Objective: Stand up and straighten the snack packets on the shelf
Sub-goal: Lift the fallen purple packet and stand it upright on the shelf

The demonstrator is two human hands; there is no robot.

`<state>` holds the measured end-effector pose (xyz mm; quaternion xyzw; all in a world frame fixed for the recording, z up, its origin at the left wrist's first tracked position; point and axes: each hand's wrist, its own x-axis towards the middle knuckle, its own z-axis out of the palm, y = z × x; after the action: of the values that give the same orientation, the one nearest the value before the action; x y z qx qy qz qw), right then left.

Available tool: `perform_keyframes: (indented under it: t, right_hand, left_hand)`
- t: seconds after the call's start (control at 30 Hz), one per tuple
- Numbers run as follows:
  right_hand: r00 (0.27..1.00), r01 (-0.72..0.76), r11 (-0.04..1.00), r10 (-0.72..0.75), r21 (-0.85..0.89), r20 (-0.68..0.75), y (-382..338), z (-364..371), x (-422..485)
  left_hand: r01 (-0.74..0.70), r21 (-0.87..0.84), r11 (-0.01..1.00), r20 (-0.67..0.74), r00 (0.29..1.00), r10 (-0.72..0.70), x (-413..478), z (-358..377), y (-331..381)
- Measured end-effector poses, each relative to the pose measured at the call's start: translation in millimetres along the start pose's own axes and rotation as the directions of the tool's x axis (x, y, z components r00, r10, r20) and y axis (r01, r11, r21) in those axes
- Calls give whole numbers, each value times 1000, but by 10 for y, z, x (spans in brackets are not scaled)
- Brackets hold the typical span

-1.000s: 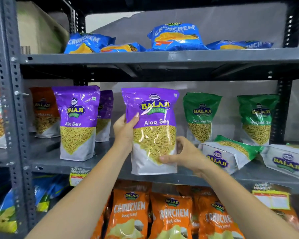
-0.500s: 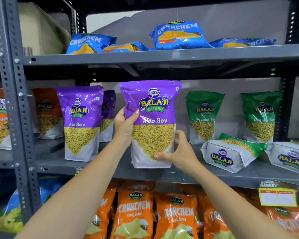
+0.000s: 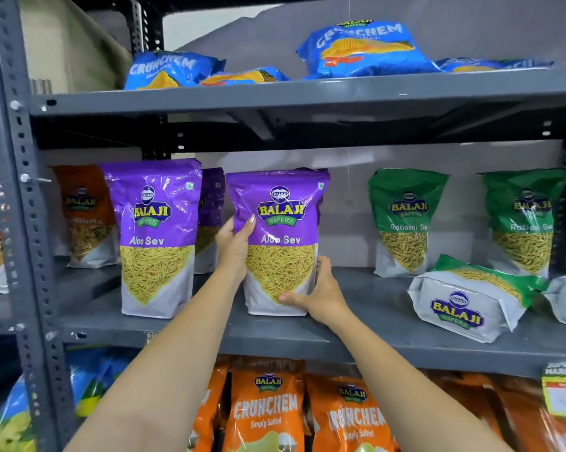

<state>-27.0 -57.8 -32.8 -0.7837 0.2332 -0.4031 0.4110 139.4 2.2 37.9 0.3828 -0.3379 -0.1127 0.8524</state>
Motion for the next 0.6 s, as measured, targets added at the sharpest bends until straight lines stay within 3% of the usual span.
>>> perform_keyframes:
  t: [0.23,0.33,0.4,0.47,0.5,0.53,0.6]
  right_hand:
    - [999,-16,1000,16,4,35,53,18,31]
    - [999,25,999,-26,20,46,-9,-71,-54]
    - [993,109,994,-108,23,-52,-120,-239,-158]
    - [952,220,975,-213,6,-221,-268,-530,-275]
    - [914,271,962,-264,-21,-307,-358,-728,-332]
    - [869,298,952,-299,-65,-395,-410,-957,-374]
    - [770,289,946,-320,-146,-553,-458,-1474,-474]
  left_hand:
    - [31,-37,999,-45,998,-33,-20,-25,50]
    - [-117,39,992,-209,970,122,-123,32,223]
    - [-366,187,912,-337,848,409,-292,84,336]
    - [-568,380,730,-384,621,684,-553,220,416]
    - [-640,402,654,-379,534,756,-698,330,425]
    - [-695,389,605,-353,494,795,-847,473,420]
    - [-759,312,572,-224,527,820,-1127,828,350]
